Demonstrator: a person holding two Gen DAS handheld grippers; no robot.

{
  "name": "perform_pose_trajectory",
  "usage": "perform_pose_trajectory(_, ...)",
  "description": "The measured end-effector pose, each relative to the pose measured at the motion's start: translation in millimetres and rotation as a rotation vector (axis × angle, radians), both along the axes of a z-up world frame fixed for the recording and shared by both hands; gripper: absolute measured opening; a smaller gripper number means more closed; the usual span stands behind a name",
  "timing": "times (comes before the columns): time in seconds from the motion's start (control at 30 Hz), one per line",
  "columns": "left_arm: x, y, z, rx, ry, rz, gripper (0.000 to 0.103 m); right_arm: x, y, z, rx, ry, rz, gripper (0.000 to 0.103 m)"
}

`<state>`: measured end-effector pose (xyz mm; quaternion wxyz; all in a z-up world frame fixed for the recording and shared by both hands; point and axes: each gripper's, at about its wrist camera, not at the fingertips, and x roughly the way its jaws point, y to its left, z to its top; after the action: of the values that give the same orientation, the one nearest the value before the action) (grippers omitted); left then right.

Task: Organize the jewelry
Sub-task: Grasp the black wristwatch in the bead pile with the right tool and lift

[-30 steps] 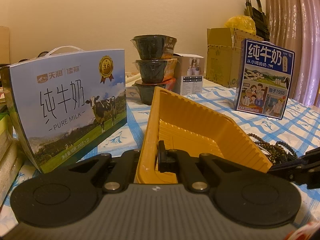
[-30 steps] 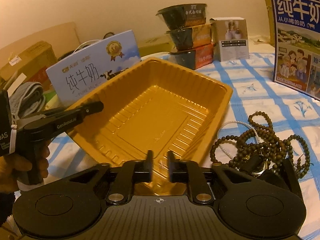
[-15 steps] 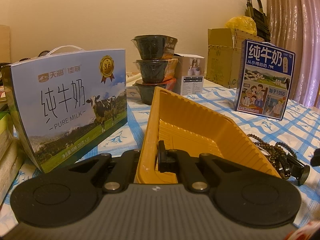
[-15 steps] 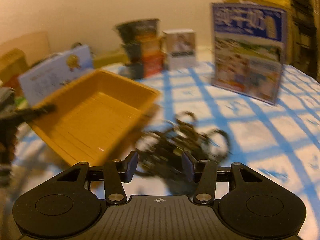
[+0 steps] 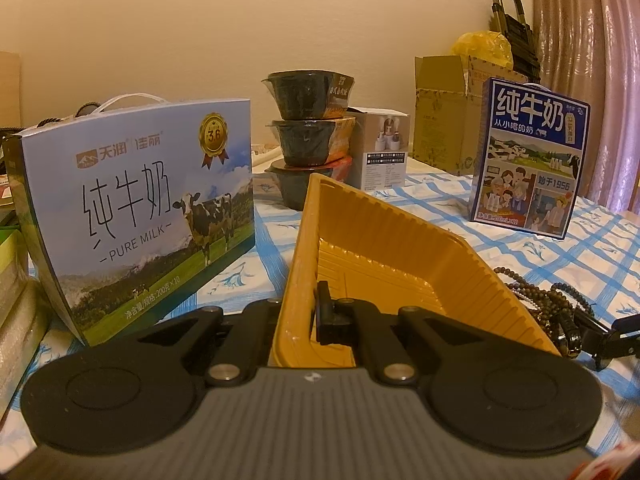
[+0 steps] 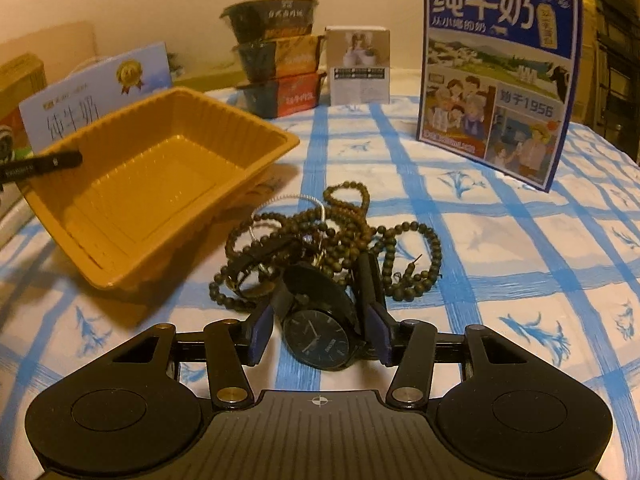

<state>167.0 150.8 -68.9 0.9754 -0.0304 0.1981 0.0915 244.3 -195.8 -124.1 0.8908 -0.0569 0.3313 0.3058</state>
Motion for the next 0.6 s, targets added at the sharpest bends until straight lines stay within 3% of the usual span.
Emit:
perform_pose_trajectory(0.27,-0.4,0.9,0.4,-0.004,0.000,0.001,0.004,9.4,7.6,-4.5,-0.014,-0.032,0.041,0.053)
perform_pose_trajectory(0.5,-0.9,1.2,0.4,-0.008,0.000,-0.001,0.004,12.0,29.3,-13.3,-0.132,-0.062,0.128,0.053)
perform_pose_trajectory(0.6,-0.9,2.3,-0.8,-0.011,0.001,0.000,0.004,10.4,24.9,-12.1,-0.118,-0.044,0.140,0.052)
